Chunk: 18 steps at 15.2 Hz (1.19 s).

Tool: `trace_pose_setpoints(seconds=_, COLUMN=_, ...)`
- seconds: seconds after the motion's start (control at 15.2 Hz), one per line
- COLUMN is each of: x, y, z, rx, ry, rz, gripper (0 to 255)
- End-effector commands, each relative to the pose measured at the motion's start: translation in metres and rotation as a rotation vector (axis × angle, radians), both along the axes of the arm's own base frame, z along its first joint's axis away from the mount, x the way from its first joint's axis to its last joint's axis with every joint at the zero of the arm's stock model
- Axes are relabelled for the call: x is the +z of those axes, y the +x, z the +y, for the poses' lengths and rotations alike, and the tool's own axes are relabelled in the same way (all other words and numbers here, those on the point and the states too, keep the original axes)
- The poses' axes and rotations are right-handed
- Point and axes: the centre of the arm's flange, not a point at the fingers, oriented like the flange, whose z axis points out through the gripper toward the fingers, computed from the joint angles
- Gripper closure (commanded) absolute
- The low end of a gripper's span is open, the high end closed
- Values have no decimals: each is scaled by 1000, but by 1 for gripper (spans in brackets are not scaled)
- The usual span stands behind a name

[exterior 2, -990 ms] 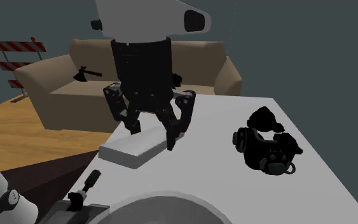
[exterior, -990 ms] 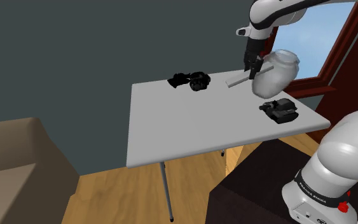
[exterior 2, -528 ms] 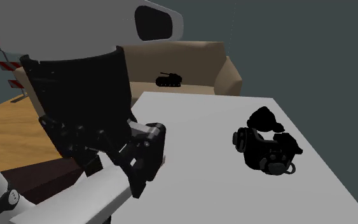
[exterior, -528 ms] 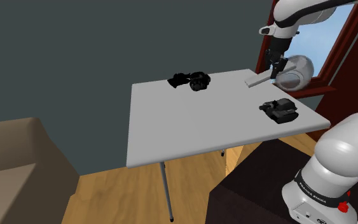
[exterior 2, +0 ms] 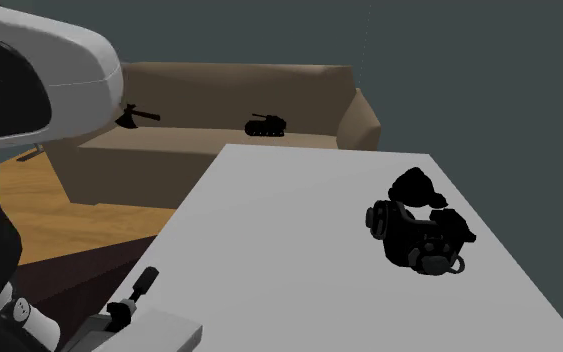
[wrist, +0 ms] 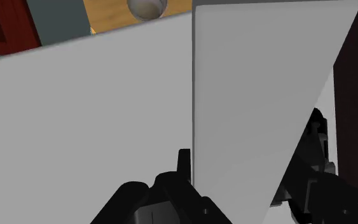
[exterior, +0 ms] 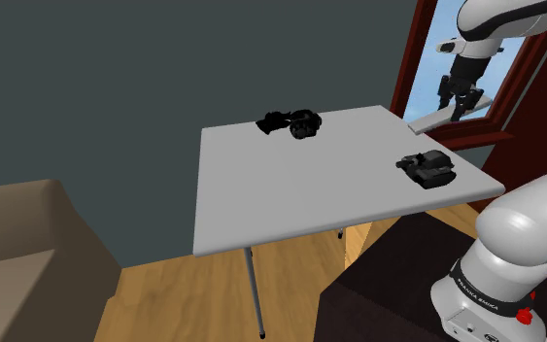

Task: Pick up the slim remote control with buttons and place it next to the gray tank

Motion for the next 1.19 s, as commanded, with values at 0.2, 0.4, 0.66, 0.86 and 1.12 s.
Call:
trace_pose_setpoints(seconds=0.2, x=1, y=-48, z=-49, rx=1, ry=-1, rz=0, gripper=255)
trace_pose_setpoints(seconds=0.4, x=-15, y=-48, z=-49, rx=1, ry=-1, rz=0, gripper=255)
trace_pose_setpoints(seconds=0.66, x=-36, y=-48, z=-49, rx=1, ry=-1, rz=0, gripper=255)
trace_pose_setpoints(seconds=0.86, x=-52, y=-48, z=-49, rx=1, ry=-1, rz=0, gripper=255)
trace_pose_setpoints(seconds=1.12, x=-73, y=-48, z=-49, rx=1, ry=-1, rz=0, gripper=255)
